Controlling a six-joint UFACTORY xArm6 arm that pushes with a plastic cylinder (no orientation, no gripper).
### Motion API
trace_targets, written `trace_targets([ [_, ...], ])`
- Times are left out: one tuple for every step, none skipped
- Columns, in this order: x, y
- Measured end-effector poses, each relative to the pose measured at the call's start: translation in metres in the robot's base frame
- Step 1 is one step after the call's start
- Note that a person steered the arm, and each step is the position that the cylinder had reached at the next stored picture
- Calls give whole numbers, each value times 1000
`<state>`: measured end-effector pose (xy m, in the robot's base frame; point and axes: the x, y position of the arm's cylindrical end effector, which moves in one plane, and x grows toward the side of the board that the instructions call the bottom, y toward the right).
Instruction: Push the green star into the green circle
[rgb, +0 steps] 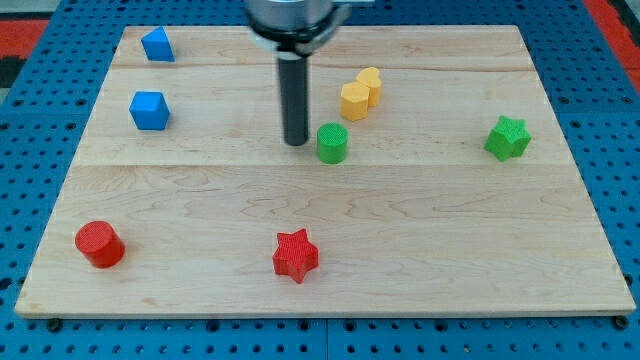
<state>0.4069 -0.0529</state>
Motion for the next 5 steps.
trace_targets([
  [20,4],
  [25,76],
  [24,123],
  [22,137],
  [22,137],
])
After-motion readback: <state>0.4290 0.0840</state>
